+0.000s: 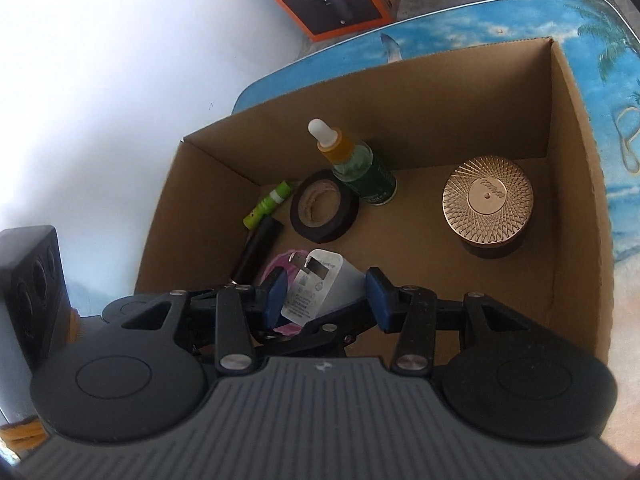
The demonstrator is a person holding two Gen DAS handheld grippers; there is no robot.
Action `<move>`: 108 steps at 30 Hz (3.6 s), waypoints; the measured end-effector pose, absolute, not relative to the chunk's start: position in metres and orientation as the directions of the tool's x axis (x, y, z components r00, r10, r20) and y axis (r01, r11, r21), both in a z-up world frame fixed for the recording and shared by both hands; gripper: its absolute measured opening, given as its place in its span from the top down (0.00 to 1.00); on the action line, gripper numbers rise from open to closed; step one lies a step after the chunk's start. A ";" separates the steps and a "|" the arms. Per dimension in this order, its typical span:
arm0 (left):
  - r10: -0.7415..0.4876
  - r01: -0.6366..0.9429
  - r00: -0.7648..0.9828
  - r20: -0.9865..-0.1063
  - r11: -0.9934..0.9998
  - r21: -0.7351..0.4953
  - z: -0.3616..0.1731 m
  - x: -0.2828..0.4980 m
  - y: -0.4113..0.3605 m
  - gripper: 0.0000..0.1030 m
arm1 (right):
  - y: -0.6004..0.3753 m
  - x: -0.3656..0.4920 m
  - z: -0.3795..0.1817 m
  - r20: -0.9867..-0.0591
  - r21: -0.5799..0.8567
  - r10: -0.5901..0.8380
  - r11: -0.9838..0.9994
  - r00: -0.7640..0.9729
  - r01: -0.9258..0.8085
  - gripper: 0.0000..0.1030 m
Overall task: Organize rigid objects
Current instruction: 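Carry the white plug into the box and open the right gripper, then move the right gripper to the white pill bottle, then grasp the white pill bottle around its body with the right gripper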
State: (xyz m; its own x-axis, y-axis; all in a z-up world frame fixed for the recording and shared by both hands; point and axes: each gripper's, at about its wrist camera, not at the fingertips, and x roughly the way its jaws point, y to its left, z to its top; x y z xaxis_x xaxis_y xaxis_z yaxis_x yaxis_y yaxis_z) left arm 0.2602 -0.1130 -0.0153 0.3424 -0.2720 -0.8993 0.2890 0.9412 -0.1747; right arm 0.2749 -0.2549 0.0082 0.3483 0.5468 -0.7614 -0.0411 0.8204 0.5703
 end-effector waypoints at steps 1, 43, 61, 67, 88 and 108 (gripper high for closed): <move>-0.277 0.283 0.333 -0.901 0.941 -0.184 -0.017 0.262 -0.114 0.71 | -0.255 0.277 0.006 -0.766 0.565 0.544 0.824 0.341 -0.044 0.58; -0.208 0.246 0.789 -0.578 0.969 -0.013 0.061 0.036 0.021 0.14 | -0.224 0.049 0.097 -0.444 0.601 0.601 0.750 0.665 -0.276 0.19; -0.185 0.193 0.755 -0.629 0.980 -0.056 -0.011 0.070 0.046 0.39 | -0.127 0.128 0.011 -0.517 0.721 0.677 0.674 0.523 -0.160 0.54; -0.187 0.187 0.752 -0.632 0.980 -0.067 -0.010 0.068 0.045 0.47 | -0.124 0.135 0.006 -0.514 0.733 0.683 0.664 0.519 -0.148 0.63; -0.369 0.425 0.667 -0.648 0.902 -0.076 -0.003 0.043 -0.052 0.47 | -0.228 0.061 0.023 -0.560 0.699 0.551 0.715 0.618 -0.004 0.59; -0.346 0.460 0.621 -0.704 0.888 -0.031 -0.019 0.054 -0.079 0.48 | -0.242 0.057 0.013 -0.572 0.697 0.535 0.717 0.622 0.025 0.56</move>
State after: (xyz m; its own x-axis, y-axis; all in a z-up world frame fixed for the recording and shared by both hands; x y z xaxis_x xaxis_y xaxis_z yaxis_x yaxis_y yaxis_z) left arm 0.0539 -0.0790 -0.0187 0.6208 -0.3457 -0.7036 0.4596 0.8876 -0.0306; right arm 0.0566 -0.2422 0.0131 0.6217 0.5347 -0.5724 0.0250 0.7168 0.6968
